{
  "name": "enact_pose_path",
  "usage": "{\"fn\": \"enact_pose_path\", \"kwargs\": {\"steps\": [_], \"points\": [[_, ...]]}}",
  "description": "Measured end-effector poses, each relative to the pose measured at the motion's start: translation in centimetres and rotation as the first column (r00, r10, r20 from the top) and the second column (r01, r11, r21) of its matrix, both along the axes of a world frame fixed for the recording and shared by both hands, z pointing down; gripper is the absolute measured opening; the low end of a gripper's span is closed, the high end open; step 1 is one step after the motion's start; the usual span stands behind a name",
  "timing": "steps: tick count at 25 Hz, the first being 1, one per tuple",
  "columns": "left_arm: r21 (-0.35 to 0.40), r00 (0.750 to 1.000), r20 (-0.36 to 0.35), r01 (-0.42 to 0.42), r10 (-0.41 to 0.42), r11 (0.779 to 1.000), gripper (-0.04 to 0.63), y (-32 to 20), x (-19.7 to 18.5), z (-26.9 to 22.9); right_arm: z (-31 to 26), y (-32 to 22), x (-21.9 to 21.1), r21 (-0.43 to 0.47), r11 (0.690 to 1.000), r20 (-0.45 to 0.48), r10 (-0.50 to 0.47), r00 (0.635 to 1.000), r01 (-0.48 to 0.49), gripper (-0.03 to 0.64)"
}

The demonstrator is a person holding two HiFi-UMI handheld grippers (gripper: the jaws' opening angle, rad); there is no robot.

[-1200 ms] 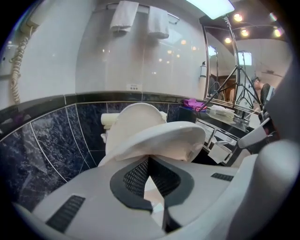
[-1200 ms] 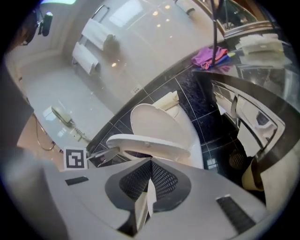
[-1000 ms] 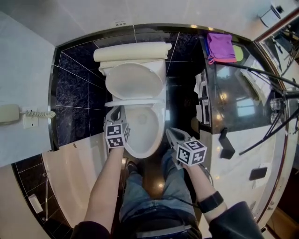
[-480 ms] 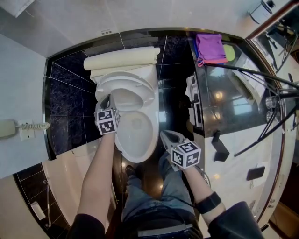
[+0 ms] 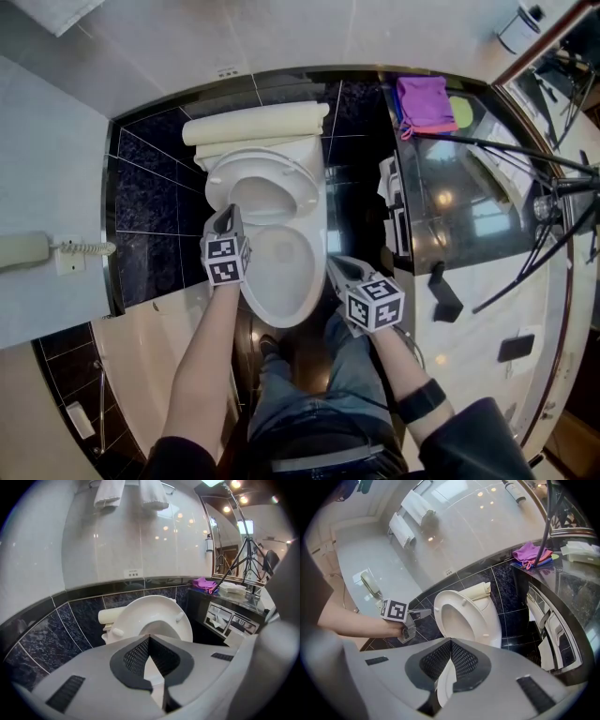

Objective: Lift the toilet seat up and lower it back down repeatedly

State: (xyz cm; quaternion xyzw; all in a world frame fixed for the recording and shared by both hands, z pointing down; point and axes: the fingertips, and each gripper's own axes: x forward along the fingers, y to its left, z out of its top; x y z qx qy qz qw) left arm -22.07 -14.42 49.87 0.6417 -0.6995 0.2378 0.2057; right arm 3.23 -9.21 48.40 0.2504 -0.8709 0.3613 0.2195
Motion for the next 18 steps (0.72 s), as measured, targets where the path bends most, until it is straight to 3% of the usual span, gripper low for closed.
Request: {"fn": "enact_pose_path", "kwargs": {"steps": [9,18], "points": [[0.031,0.996,-0.053,-0.073,0.074,0.997,-0.002,7.2,2.9,-7.3,-6.1,1.1,-1.8,0.149,0.988,-0.028,-0.022,0.999,0.026,0.003],[0.096,0.988,-0.095,-0.110,0.119,0.989,-0.002,16.2,4.4,-15.1,-11.6,5.8,-1.0,0.286,0.957,-0.099,-0.015,0.995,0.042,0.003]]}}
